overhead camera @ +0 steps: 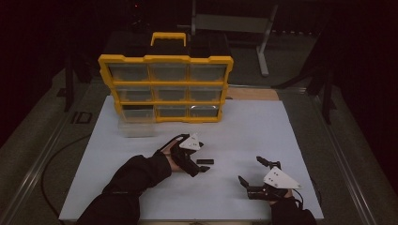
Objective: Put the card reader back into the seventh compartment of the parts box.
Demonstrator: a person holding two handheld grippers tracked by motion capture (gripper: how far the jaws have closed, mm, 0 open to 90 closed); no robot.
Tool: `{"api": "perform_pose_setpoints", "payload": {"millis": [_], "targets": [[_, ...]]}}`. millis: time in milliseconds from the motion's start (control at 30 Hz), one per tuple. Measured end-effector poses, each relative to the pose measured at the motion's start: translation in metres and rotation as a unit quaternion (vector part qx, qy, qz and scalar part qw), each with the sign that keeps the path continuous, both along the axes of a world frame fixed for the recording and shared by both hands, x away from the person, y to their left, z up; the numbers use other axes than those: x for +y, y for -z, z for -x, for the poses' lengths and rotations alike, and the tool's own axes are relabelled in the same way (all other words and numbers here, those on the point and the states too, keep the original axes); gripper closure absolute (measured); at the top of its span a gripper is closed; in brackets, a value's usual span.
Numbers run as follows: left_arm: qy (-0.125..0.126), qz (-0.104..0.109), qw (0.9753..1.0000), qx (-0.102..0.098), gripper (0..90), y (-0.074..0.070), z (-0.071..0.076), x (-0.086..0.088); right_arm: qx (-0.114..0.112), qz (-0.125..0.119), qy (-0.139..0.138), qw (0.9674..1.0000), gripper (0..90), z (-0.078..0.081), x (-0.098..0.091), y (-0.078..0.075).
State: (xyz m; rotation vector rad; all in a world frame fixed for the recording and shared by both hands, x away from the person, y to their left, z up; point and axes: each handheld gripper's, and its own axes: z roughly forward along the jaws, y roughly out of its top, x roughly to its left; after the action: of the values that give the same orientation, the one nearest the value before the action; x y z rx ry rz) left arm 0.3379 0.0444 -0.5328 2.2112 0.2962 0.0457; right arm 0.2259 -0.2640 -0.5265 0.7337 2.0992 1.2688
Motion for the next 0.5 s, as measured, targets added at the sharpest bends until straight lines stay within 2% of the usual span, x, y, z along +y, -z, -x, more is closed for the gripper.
{"api": "perform_pose_setpoints", "payload": {"millis": [233, 300, 500], "targets": [[-0.003, -0.009, 0.9999, 0.004, 14.1, 0.007, -0.002, -0.002, -0.001, 0.001, -0.002, 1.0, 8.0, 0.0, 0.0, 0.0], [-0.001, -0.01, 0.9999, 0.012, 15.8, 0.01, -0.004, -0.003, 0.0, 0.001, -0.002, 1.0, 8.0, 0.0, 0.0, 0.0], [-0.003, -0.037, 0.9993, 0.007, 18.6, 0.017, -0.006, -0.005, 0.001, -0.002, -0.002, 1.0, 8.0, 0.0, 0.001, 0.0]]}}
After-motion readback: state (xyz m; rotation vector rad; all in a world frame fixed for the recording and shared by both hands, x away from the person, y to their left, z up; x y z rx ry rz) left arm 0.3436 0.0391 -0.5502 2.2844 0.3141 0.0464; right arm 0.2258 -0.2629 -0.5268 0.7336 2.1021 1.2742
